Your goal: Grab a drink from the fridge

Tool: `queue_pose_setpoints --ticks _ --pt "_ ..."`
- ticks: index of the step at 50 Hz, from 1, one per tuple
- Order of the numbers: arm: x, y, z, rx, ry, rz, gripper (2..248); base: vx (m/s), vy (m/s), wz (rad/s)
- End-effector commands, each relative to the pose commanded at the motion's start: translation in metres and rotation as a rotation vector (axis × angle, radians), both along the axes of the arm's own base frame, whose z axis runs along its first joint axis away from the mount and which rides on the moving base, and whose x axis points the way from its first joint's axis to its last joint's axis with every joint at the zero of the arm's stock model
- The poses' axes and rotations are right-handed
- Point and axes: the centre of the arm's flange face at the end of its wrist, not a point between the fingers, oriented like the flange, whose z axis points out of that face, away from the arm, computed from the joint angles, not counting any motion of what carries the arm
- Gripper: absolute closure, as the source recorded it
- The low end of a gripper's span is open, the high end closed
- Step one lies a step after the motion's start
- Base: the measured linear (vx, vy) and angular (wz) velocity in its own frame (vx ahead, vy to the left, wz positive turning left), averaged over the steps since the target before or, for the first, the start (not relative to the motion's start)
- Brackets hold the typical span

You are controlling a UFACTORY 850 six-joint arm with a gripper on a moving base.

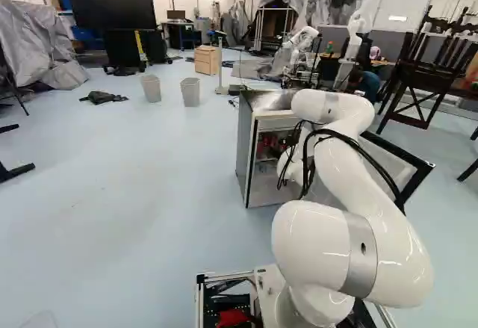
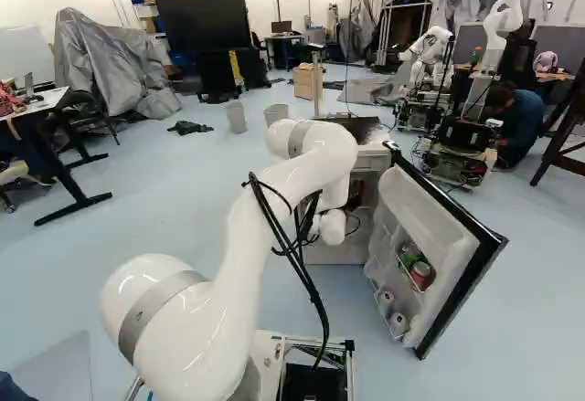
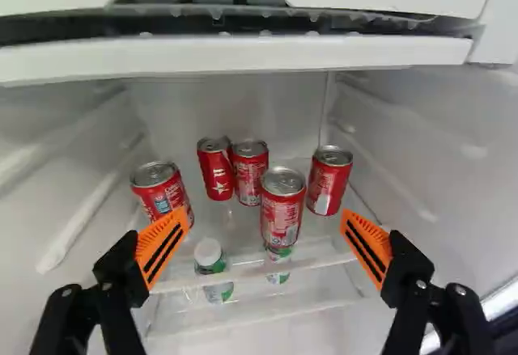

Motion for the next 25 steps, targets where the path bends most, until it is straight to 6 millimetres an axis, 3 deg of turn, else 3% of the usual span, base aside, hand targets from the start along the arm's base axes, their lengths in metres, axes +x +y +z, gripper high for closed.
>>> queue_pose_setpoints --ticks 25 --pt "0.034 -0.009 -0.017 -0.024 -0.021 0.009 3 0.0 0.0 0.0"
